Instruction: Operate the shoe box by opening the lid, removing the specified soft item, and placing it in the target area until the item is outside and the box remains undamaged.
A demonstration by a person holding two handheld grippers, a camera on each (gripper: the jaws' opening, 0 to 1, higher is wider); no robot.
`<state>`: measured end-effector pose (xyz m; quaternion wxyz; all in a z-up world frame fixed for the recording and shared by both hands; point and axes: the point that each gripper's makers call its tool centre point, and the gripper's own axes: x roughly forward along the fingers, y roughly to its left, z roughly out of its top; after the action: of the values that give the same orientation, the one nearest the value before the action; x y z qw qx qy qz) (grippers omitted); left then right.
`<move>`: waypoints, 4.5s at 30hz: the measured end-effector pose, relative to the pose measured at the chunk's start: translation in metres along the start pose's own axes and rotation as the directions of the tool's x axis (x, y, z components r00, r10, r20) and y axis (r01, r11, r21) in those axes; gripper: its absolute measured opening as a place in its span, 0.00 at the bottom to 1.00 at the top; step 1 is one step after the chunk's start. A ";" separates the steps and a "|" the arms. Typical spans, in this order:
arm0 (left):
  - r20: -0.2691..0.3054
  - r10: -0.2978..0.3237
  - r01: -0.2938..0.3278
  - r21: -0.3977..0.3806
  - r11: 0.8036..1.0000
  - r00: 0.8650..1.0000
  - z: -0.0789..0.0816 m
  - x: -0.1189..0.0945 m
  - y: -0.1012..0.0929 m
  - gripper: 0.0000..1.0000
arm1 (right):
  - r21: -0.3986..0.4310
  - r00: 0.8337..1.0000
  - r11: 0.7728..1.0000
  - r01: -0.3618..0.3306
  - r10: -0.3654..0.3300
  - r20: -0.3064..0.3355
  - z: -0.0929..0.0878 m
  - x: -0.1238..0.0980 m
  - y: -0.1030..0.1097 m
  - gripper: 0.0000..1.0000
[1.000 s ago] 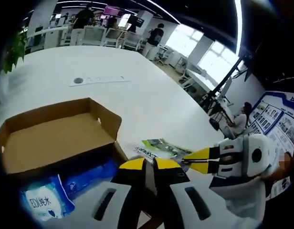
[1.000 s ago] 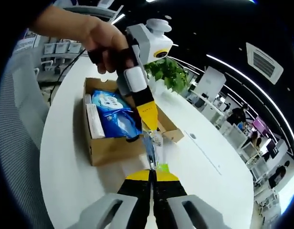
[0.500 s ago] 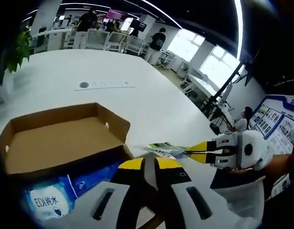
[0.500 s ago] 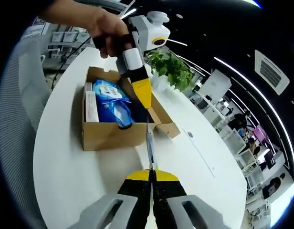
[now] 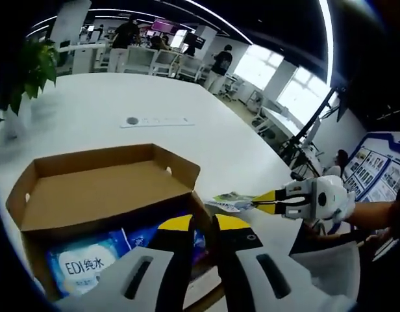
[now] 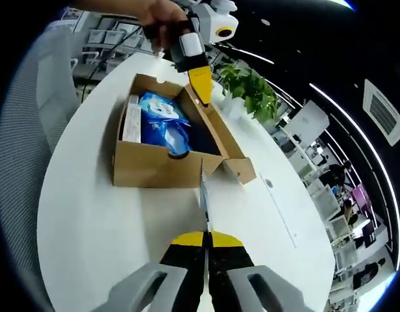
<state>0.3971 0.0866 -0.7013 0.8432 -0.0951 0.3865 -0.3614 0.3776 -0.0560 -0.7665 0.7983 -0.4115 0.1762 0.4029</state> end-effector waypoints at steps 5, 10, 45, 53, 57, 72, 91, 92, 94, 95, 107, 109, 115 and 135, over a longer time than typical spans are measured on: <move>0.017 0.015 -0.014 -0.016 1.000 1.000 -0.001 -0.016 0.013 0.11 | -0.030 1.000 0.999 -0.017 0.017 -0.001 -0.004 0.005 -0.002 0.00; 0.029 0.027 -0.026 -0.018 0.999 0.999 -0.003 -0.029 0.026 0.12 | -0.044 0.999 0.998 -0.038 0.037 -0.013 -0.012 0.012 -0.003 0.00; 0.045 0.185 -0.182 -0.065 0.981 0.982 -0.028 -0.094 0.106 0.16 | 0.066 0.982 0.986 -0.152 0.158 -0.100 -0.053 0.036 0.009 0.02; 0.040 0.241 -0.238 -0.063 0.969 0.970 -0.038 -0.107 0.122 0.16 | 0.071 0.975 0.984 -0.165 0.173 -0.139 -0.063 0.035 0.018 0.13; 0.041 0.288 -0.286 -0.047 0.957 0.957 -0.042 -0.117 0.132 0.16 | 0.097 0.976 0.982 -0.161 0.173 -0.132 -0.064 0.031 0.019 0.13; 0.016 0.379 -0.378 -0.039 0.925 0.925 -0.070 -0.136 0.155 0.16 | 0.133 0.975 0.979 -0.156 0.174 -0.136 -0.067 0.032 0.021 0.12; -0.001 0.429 -0.429 -0.045 0.902 0.903 -0.087 -0.146 0.166 0.15 | 0.119 0.976 0.979 -0.166 0.181 -0.125 -0.058 0.041 0.026 0.09; -0.001 0.430 -0.429 -0.047 0.902 0.903 -0.087 -0.147 0.166 0.15 | 0.135 0.976 0.976 -0.169 0.185 -0.117 -0.056 0.040 0.025 0.10; -0.004 0.431 -0.431 -0.053 0.901 0.902 -0.088 -0.147 0.166 0.15 | 0.146 0.977 0.976 -0.164 0.181 -0.112 -0.052 0.039 0.022 0.12; -0.007 0.433 -0.433 -0.052 0.900 0.901 -0.089 -0.148 0.167 0.15 | 0.153 0.978 0.975 -0.159 0.176 -0.109 -0.051 0.038 0.020 0.14; -0.041 0.438 -0.440 -0.060 0.896 0.898 -0.102 -0.145 0.170 0.14 | 0.354 0.993 0.929 -0.106 0.116 -0.007 -0.004 0.028 -0.010 0.20; -0.045 0.441 -0.443 -0.060 0.894 0.896 -0.104 -0.144 0.171 0.13 | 0.371 0.994 0.923 -0.103 0.106 0.013 0.007 0.026 -0.013 0.20; -0.053 0.442 -0.445 -0.066 0.893 0.895 -0.109 -0.144 0.172 0.11 | 0.403 0.994 0.909 -0.108 0.094 0.056 0.029 0.024 -0.018 0.20; -0.059 0.455 -0.458 -0.104 0.883 0.889 -0.113 -0.139 0.173 0.08 | 0.554 0.971 0.801 -0.226 0.137 0.198 0.103 0.043 0.004 0.21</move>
<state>0.3469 0.3191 -0.7738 0.8911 -0.0439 0.4321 -0.1315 0.3957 0.0490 -0.7328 0.8533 -0.1029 0.2680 0.4353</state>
